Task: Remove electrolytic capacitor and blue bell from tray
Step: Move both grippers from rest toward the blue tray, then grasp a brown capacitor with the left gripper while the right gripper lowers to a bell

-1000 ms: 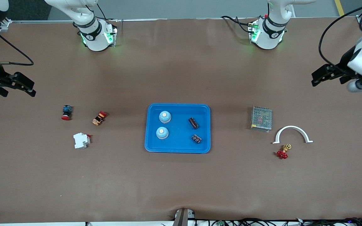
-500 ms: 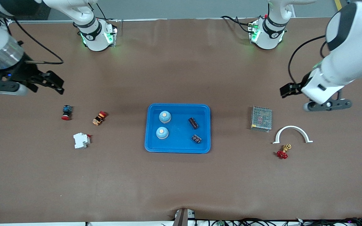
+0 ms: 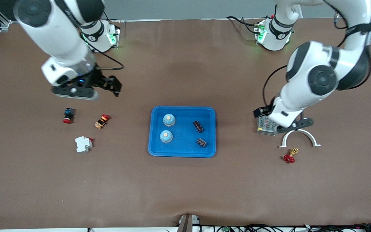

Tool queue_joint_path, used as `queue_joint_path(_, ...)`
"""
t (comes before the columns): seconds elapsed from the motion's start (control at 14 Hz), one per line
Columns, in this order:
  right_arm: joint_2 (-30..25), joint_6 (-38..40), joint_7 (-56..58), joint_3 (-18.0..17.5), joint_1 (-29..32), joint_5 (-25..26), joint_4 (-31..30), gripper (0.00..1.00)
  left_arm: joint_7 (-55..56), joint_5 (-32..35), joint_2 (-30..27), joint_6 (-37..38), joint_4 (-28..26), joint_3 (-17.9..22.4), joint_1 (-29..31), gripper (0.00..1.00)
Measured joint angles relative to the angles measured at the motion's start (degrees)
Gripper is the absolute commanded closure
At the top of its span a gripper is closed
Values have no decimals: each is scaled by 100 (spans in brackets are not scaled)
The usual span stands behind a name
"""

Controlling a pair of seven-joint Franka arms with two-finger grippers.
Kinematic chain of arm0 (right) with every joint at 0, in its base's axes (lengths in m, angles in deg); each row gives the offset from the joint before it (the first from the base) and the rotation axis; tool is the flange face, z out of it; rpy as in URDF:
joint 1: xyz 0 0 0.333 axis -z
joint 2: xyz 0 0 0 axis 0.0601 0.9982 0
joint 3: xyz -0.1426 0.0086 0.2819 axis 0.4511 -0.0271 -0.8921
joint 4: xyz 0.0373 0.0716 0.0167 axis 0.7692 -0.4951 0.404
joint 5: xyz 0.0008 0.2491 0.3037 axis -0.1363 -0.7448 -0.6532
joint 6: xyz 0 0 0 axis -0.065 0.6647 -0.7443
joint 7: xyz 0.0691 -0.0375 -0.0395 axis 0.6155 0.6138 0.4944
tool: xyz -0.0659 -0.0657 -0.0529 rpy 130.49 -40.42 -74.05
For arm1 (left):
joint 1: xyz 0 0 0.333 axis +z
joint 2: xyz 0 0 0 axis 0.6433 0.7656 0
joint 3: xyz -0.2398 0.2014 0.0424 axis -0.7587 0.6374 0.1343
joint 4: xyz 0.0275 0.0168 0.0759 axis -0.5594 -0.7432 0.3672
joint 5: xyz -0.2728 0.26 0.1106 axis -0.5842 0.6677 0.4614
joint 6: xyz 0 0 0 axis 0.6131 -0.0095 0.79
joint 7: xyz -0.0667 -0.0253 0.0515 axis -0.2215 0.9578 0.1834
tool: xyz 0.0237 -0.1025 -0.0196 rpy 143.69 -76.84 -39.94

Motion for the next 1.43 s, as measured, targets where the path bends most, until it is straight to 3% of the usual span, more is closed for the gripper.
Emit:
queue_joint_path(0.21,431,-370,-26,4,-402,0,7,0,988,4,567,-702,-6,-4,-405,1)
queue_joint_path(0.64,1279,-1325,-33,7,-897,-160,9,0,2514,5,1478,-2148,115,-3,-1087,21)
queue_joint_path(1.0,1942,-1930,-33,8,-1123,-354,15,0,3296,51,2271,-2741,640,29,-1559,32)
queue_joint_path(1.43,2530,-2344,-26,17,-1141,-354,25,0,3379,52,2612,-3088,728,34,-1782,36)
